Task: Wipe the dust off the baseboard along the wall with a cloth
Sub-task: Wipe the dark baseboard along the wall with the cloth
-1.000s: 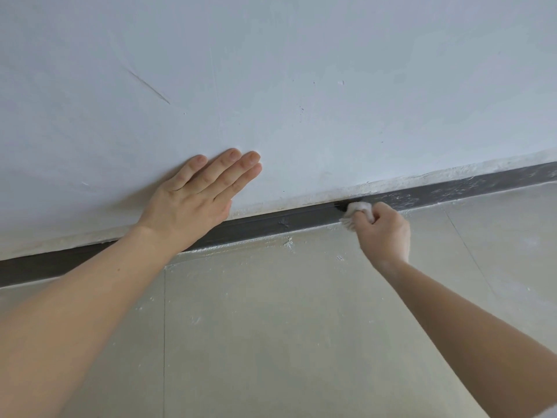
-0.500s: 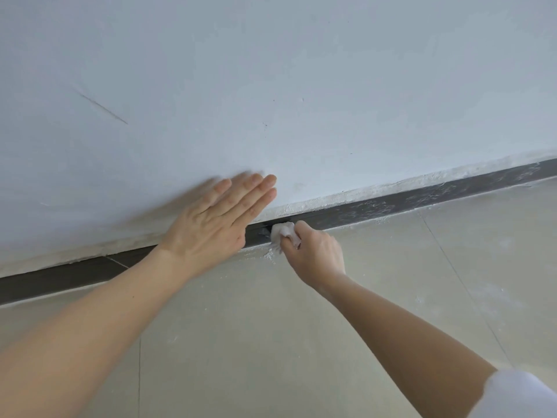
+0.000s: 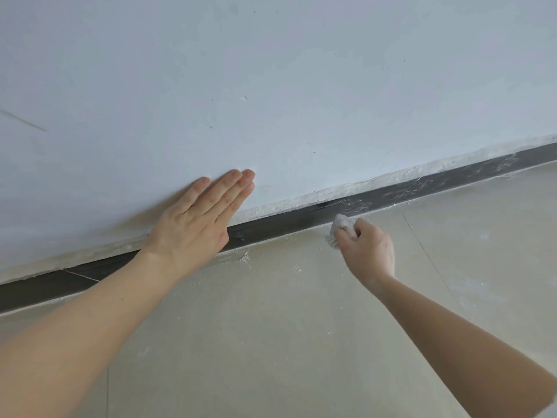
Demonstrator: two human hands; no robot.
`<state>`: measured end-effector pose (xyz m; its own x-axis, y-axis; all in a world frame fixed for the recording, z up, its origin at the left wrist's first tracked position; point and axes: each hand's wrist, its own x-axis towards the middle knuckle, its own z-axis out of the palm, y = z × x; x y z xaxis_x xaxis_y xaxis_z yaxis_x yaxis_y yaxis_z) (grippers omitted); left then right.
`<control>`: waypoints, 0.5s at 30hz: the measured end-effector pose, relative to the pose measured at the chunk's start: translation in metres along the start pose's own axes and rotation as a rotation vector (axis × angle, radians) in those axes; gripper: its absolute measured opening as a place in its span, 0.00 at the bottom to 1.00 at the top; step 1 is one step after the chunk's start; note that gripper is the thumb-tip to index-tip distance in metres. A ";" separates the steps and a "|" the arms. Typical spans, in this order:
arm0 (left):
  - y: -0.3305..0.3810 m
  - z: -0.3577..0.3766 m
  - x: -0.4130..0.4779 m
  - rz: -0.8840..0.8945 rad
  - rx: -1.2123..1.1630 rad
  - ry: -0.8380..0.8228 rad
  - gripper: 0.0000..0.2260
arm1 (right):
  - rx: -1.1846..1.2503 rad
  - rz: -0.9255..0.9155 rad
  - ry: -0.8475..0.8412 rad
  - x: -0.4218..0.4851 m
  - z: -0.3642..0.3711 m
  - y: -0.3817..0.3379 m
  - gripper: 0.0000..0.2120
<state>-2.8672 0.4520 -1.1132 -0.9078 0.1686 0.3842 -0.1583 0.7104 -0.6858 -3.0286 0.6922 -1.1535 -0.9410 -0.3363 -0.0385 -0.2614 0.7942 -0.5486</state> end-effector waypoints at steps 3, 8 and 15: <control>0.002 0.000 0.000 0.003 0.018 0.004 0.32 | -0.019 -0.089 -0.203 -0.019 0.018 -0.016 0.18; 0.001 -0.001 0.000 0.011 0.020 0.005 0.33 | 0.322 0.010 -0.394 -0.045 0.064 -0.062 0.16; -0.001 -0.001 -0.002 0.014 0.035 0.001 0.32 | 0.530 0.341 -0.295 -0.017 0.068 -0.052 0.13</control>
<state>-2.8649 0.4513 -1.1130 -0.9096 0.1792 0.3749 -0.1588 0.6838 -0.7121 -2.9845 0.6220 -1.1813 -0.8346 -0.2950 -0.4652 0.2494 0.5507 -0.7966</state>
